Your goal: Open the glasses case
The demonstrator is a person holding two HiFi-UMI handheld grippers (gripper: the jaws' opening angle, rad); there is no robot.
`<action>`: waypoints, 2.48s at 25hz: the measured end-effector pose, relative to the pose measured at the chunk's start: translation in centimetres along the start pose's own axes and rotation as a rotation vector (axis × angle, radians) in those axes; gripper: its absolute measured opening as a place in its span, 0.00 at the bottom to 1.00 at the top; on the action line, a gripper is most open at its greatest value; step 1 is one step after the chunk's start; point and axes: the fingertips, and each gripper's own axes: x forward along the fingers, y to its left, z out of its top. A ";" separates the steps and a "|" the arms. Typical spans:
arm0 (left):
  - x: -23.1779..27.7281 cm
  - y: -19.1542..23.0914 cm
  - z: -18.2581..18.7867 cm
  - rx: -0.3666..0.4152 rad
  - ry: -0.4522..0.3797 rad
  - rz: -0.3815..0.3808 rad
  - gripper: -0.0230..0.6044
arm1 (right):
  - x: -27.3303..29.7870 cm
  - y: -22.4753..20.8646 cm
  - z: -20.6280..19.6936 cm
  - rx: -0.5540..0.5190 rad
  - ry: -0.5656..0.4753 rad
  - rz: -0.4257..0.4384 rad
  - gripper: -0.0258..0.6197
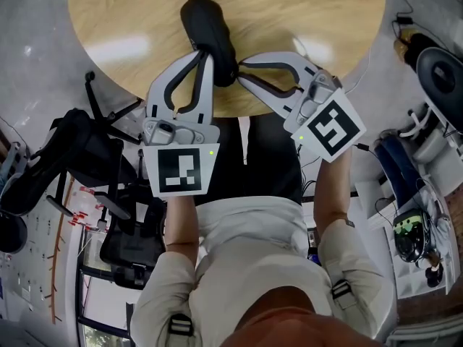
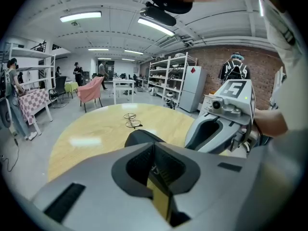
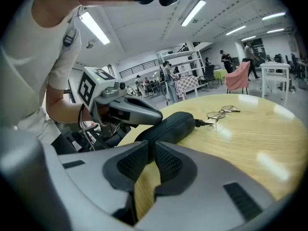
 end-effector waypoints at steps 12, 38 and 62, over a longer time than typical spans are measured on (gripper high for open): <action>-0.3 0.6 0.4 -0.001 -0.011 -0.018 0.07 | 0.2 -0.1 0.9 0.025 -0.017 0.093 0.23; -0.5 1.2 0.2 -0.043 -0.025 0.009 0.07 | 1.3 1.7 0.8 0.027 -0.007 0.192 0.08; -6.3 2.7 -2.2 -0.047 -0.071 0.020 0.44 | 4.5 1.4 8.0 0.112 -0.094 0.068 0.07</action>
